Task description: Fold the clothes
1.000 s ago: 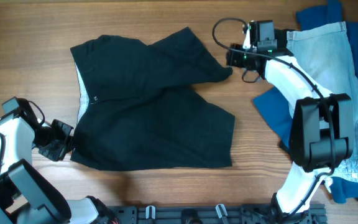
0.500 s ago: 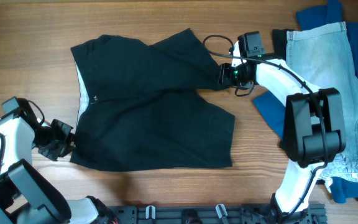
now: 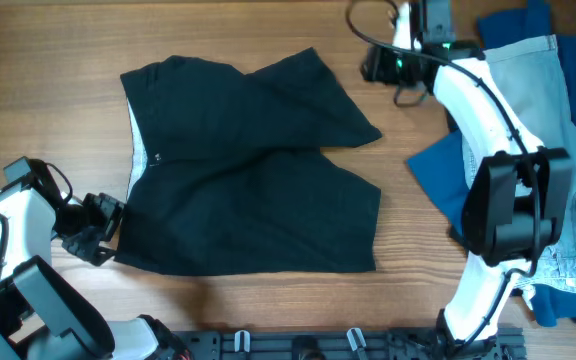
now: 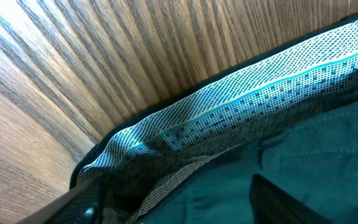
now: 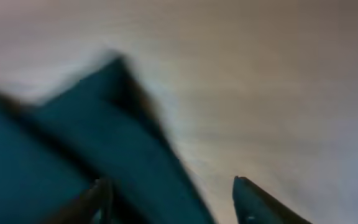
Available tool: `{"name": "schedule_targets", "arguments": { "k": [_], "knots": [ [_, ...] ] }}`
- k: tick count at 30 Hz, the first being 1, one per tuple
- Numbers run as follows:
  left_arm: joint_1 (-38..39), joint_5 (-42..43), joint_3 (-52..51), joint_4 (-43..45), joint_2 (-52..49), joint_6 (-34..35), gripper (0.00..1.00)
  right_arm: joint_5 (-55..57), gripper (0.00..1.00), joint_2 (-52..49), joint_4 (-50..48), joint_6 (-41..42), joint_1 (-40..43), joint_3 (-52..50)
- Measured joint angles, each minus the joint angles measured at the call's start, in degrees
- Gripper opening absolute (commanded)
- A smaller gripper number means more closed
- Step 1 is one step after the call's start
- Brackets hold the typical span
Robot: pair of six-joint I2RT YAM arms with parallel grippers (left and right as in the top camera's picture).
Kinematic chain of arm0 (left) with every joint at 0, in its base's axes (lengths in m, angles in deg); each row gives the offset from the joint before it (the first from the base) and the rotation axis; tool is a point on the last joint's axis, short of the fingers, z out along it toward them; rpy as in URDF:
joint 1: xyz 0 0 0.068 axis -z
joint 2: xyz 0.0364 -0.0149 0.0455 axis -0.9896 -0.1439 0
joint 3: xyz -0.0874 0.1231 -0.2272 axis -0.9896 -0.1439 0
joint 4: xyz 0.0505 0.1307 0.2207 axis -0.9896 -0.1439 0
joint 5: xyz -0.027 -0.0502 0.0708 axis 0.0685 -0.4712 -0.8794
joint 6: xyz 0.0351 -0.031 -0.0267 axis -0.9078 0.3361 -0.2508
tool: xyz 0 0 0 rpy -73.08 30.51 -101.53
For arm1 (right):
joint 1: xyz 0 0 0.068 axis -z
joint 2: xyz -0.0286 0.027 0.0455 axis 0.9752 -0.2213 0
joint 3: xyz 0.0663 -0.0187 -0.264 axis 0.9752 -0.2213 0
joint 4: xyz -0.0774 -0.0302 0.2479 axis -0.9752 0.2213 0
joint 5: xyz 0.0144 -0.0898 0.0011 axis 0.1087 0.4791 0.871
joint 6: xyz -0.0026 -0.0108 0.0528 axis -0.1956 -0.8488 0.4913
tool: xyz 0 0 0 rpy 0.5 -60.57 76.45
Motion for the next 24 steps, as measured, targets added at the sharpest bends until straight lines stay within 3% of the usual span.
{"name": "schedule_targets", "arguments": {
  "k": [3, 11, 14, 15, 16, 17, 21, 24],
  "knots": [
    [0.0, 0.0, 0.0, 0.1, 0.0, 0.0, 0.84, -4.1, 0.79, 0.0, -4.6, -5.7, -3.3, 0.9],
    [0.0, 0.0, 0.0, 0.1, 0.0, 0.0, 0.84, -1.0, 0.72, -12.2, -20.2, -8.4, -6.4, 1.0],
    [0.0, 0.0, 0.0, 0.2, 0.0, 0.0, 0.84, -0.8, 0.61, -15.3, -22.6, -8.3, -7.0, 1.0],
    [0.0, 0.0, 0.0, 0.1, 0.0, 0.0, 0.85, -0.8, 0.51, -15.9, -23.8, -8.5, -7.4, 1.0],
    [0.0, 0.0, 0.0, 0.2, 0.0, 0.0, 0.84, -0.9, 0.35, -16.2, -24.4, -8.5, -7.8, 1.0],
    [0.0, 0.0, 0.0, 0.1, 0.0, 0.0, 0.85, -0.9, 0.05, -16.4, -24.7, -8.5, -8.2, 1.0],
    [0.0, 0.0, 0.0, 0.2, 0.0, 0.0, 0.85, -0.6, 0.04, -16.5, -24.8, -8.2, -9.2, 1.0],
    [0.0, 0.0, 0.0, 0.1, 0.0, 0.0, 0.85, 6.1, 0.04, -16.5, -24.1, -3.1, -9.0, 1.0]
  ]
}}
